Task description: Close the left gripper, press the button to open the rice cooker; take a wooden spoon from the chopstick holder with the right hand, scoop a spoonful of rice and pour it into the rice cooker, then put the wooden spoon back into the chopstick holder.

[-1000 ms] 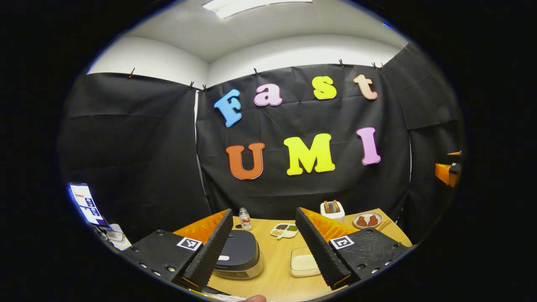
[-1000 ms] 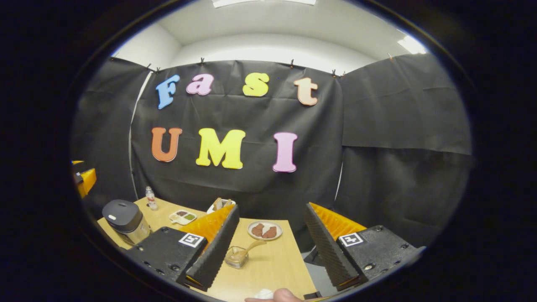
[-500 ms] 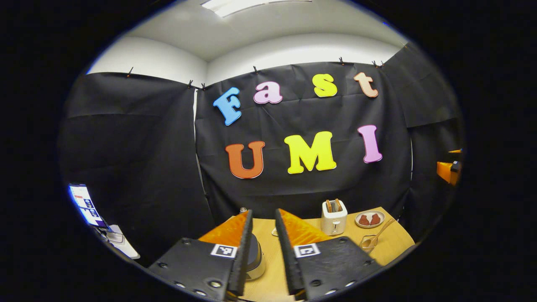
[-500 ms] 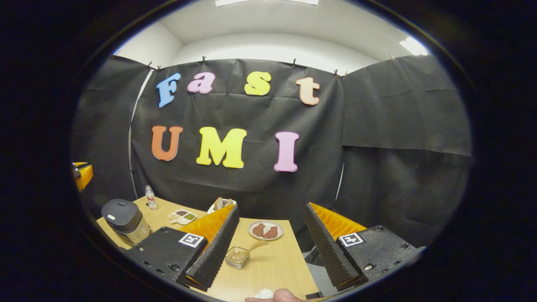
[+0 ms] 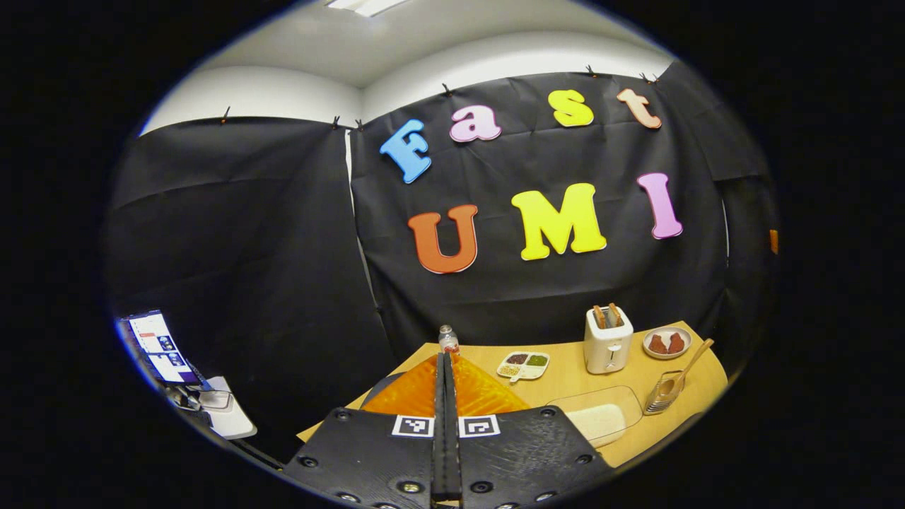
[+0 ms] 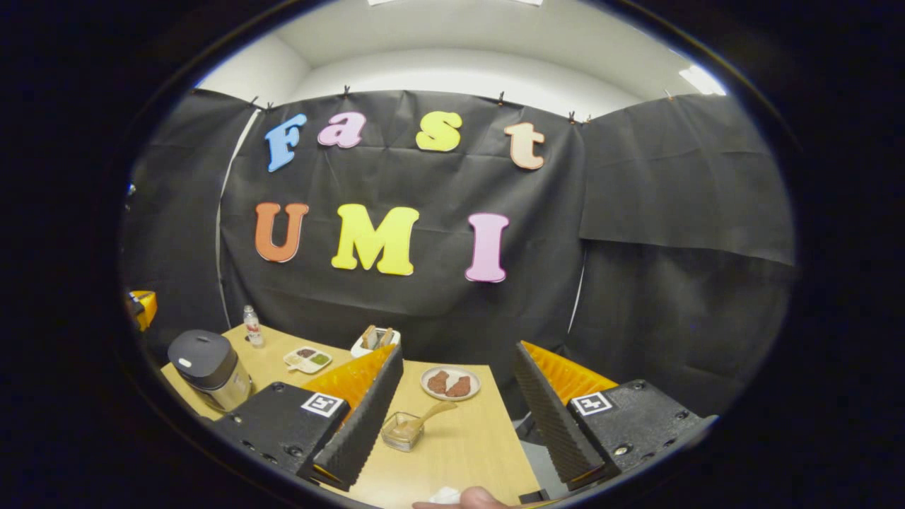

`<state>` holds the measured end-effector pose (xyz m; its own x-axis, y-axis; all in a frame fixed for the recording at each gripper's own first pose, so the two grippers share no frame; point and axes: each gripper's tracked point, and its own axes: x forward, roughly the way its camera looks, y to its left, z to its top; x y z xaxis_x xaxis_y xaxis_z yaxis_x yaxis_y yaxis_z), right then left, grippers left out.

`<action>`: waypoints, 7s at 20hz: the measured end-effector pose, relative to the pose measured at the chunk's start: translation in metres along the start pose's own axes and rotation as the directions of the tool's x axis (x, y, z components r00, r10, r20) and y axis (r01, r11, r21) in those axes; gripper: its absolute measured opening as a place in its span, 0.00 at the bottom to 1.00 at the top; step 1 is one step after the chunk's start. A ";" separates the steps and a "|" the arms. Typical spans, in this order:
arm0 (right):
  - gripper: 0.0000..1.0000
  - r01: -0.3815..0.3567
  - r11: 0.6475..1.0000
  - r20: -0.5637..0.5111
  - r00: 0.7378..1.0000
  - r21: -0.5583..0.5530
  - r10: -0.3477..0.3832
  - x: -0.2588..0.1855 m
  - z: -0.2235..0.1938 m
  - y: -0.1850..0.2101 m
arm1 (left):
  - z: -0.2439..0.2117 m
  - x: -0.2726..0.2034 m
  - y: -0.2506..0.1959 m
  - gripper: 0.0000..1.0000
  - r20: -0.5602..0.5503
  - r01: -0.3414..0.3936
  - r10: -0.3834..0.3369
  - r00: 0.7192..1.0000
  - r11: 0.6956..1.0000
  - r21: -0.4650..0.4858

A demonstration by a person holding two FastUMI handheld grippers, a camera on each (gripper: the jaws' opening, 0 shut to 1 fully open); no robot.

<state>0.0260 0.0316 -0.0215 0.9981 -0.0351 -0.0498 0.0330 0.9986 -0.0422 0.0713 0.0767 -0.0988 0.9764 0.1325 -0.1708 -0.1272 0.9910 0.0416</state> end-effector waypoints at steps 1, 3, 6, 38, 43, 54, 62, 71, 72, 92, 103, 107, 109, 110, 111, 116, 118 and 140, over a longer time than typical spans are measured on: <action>1.00 0.002 1.000 -0.003 1.000 -0.005 -0.002 0.002 0.000 0.004 | -0.016 0.010 0.009 0.00 -0.033 -0.012 0.012 0.999 1.000 -0.015; 1.00 -0.005 1.000 -0.010 1.000 -0.006 0.005 0.007 -0.004 0.013 | -0.050 0.031 0.028 0.00 -0.097 -0.051 0.050 0.994 0.999 -0.017; 1.00 -0.007 1.000 -0.035 0.999 -0.013 0.006 0.012 -0.015 0.024 | -0.096 0.051 0.040 0.00 -0.168 -0.076 0.072 0.983 0.997 -0.017; 1.00 -0.022 0.997 -0.100 0.995 -0.075 0.014 0.018 -0.039 0.048 | -0.184 0.085 0.054 0.00 -0.335 -0.107 0.098 0.937 0.994 -0.009; 1.00 -0.022 0.998 -0.089 0.996 -0.060 0.017 0.016 -0.040 0.045 | -0.068 0.080 0.074 0.00 0.050 -0.204 0.203 0.978 0.978 0.033; 1.00 0.008 0.999 -0.027 1.000 -0.035 -0.009 0.014 -0.021 0.028 | 0.024 0.041 0.058 0.00 0.210 -0.139 0.143 0.967 0.990 -0.033; 0.98 0.009 1.000 -0.014 1.000 -0.011 -0.009 0.013 -0.020 0.029 | 0.024 0.022 0.039 0.83 0.208 -0.059 0.053 0.977 0.998 0.024; 0.97 0.017 0.999 -0.013 1.000 0.037 -0.017 0.028 -0.027 0.028 | 0.029 -0.004 0.038 0.95 0.200 -0.046 0.045 0.979 0.999 0.003; 1.00 0.013 0.999 -0.017 1.000 0.040 -0.012 0.033 -0.030 0.030 | 0.031 -0.005 0.037 0.95 0.204 -0.044 0.043 0.978 0.999 -0.004; 1.00 0.132 0.964 -0.295 0.954 0.230 -0.060 0.214 -0.235 0.032 | 0.017 0.008 0.009 0.95 0.130 0.004 -0.013 0.991 0.998 0.069; 1.00 0.148 0.931 -0.403 0.915 0.334 -0.001 0.275 -0.314 0.038 | -0.003 0.013 -0.008 0.95 0.077 0.016 -0.023 0.997 0.996 0.091; 0.99 0.125 0.932 -0.394 0.919 0.340 0.021 0.289 -0.318 0.044 | -0.009 0.013 -0.013 0.95 0.065 0.018 -0.026 0.998 0.993 0.112; 0.97 0.115 0.930 -0.397 0.917 0.350 0.036 0.292 -0.318 0.046 | -0.012 0.012 -0.016 0.95 0.058 0.019 -0.026 0.998 0.993 0.115; 0.96 0.114 0.928 -0.397 0.917 0.355 0.039 0.294 -0.317 0.046 | -0.013 0.013 -0.017 0.95 0.054 0.022 -0.028 0.998 0.993 0.114; 0.96 0.122 0.925 -0.397 0.917 0.359 0.032 0.294 -0.317 0.044 | -0.014 0.012 -0.017 0.95 0.054 0.021 -0.027 0.998 0.993 0.112; 0.52 0.115 0.933 -0.386 0.922 0.340 0.027 0.293 -0.313 0.041 | -0.016 0.013 -0.019 0.95 0.049 0.023 -0.029 0.998 0.993 0.119; 0.35 0.068 0.927 -0.363 0.929 0.369 0.077 0.294 -0.305 0.053 | -0.015 0.013 -0.019 0.95 0.052 0.025 -0.032 0.998 0.991 0.128; 0.22 -0.070 0.996 -0.057 0.996 0.061 0.073 0.230 -0.126 0.098 | -0.029 0.006 0.020 0.95 0.048 -0.007 0.004 0.999 0.998 0.063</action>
<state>0.2524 0.1166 -0.1624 0.9933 0.0361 -0.1094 -0.0339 0.9992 0.0225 0.0700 0.0977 -0.1273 0.9832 0.1355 -0.1227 -0.1230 0.9869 0.1043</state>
